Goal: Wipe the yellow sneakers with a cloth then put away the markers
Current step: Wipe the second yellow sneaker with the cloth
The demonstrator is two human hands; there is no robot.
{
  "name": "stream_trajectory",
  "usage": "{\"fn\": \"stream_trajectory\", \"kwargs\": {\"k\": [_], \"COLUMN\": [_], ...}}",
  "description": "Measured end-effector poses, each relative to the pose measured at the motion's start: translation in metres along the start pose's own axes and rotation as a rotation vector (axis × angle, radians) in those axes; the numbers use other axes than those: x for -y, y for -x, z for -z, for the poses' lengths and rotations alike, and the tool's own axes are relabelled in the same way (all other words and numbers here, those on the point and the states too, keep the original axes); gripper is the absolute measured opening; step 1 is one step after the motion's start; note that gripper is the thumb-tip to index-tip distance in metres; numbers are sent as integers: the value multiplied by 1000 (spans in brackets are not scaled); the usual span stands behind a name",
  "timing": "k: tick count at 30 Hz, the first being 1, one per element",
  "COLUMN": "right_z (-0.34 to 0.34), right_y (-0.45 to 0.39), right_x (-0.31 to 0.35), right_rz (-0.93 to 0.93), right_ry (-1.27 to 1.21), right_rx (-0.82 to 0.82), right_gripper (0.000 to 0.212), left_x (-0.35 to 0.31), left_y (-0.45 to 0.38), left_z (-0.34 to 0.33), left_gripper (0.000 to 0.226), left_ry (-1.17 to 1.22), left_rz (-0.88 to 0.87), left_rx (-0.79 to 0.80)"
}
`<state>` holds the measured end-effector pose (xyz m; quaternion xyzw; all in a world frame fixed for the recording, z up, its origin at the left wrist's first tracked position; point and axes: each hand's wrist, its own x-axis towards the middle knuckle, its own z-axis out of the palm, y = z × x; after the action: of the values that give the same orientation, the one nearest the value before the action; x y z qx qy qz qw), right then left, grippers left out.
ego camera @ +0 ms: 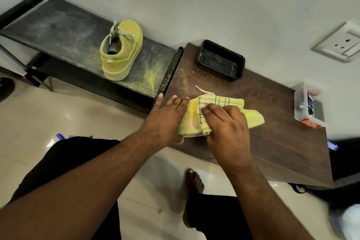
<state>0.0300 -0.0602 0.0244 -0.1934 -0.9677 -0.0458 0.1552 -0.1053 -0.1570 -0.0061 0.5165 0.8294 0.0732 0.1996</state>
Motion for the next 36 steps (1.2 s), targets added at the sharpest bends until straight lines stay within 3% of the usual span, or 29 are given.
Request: {"fn": "stream_trajectory", "kwargs": {"k": [13, 17, 23, 28, 32, 36], "right_z": [6, 15, 25, 17, 1, 14], "right_y": [-16, -5, 10, -5, -11, -17], "right_x": [9, -15, -40, -4, 21, 1], "right_rz": [33, -22, -160, -181, -158, -95], "right_ry": [279, 313, 368, 194, 53, 95], "right_rx": [332, 442, 408, 251, 320, 443], "right_gripper": [29, 43, 50, 44, 48, 41], "left_x": [-5, -4, -10, -14, -15, -13], "left_y": [-13, -14, -17, -22, -21, -21], "left_z": [8, 6, 5, 3, 1, 3], "left_gripper": [100, 105, 107, 105, 101, 99], "left_ry": [-179, -196, -188, -164, -187, -159], "left_rz": [-10, -7, -67, -54, -32, -27], "left_rx": [-71, -59, -73, -73, -82, -102]}}
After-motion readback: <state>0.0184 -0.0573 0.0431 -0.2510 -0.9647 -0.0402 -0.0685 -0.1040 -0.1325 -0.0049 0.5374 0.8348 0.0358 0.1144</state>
